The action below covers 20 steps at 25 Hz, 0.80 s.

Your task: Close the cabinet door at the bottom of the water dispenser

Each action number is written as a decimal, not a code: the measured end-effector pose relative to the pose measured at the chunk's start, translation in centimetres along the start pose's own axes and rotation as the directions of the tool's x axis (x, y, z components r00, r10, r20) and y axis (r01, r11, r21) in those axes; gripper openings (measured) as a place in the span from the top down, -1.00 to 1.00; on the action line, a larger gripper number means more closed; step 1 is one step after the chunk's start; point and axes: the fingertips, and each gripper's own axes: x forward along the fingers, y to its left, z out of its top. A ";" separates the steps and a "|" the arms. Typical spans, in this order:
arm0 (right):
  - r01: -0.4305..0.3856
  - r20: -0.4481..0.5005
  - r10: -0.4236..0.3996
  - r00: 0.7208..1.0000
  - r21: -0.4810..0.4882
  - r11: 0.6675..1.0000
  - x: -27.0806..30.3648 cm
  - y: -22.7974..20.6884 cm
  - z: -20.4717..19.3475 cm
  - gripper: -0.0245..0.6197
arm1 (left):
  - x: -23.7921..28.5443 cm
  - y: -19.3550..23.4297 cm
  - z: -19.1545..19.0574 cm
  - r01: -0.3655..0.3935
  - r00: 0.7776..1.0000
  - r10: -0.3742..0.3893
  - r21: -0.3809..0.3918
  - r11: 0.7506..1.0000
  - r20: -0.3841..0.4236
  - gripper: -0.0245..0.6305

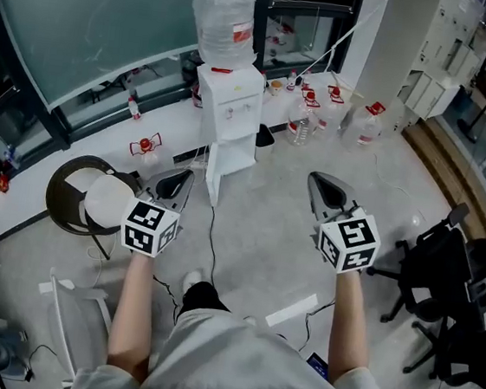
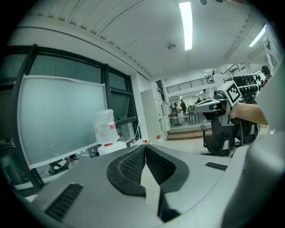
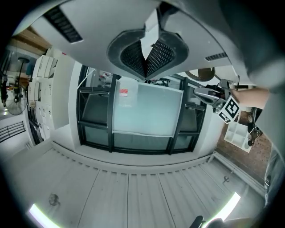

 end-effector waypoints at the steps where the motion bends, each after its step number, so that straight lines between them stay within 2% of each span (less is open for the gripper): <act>1: -0.009 0.000 0.009 1.000 0.004 1.000 0.2 -0.5 -0.4 0.84 | 0.6 -0.2 -0.2 -0.003 1.000 0.003 -0.004 1.000 -0.007 0.86; 8: -0.036 -0.025 0.036 0.999 0.013 0.999 3.8 -4.6 -3.5 0.84 | 6.4 0.7 -2.2 -0.010 0.999 0.008 -0.033 0.999 -0.047 0.86; 12: -0.067 -0.065 0.069 0.995 0.031 0.997 7.8 -6.6 -6.3 0.84 | 11.0 2.4 -4.3 -0.011 0.997 0.006 -0.061 0.998 -0.079 0.86; 20: -0.178 -0.165 0.186 0.969 0.059 0.982 22.6 -12.1 -11.1 0.84 | 23.4 10.8 -9.8 -0.078 0.988 0.058 -0.140 0.987 -0.144 0.86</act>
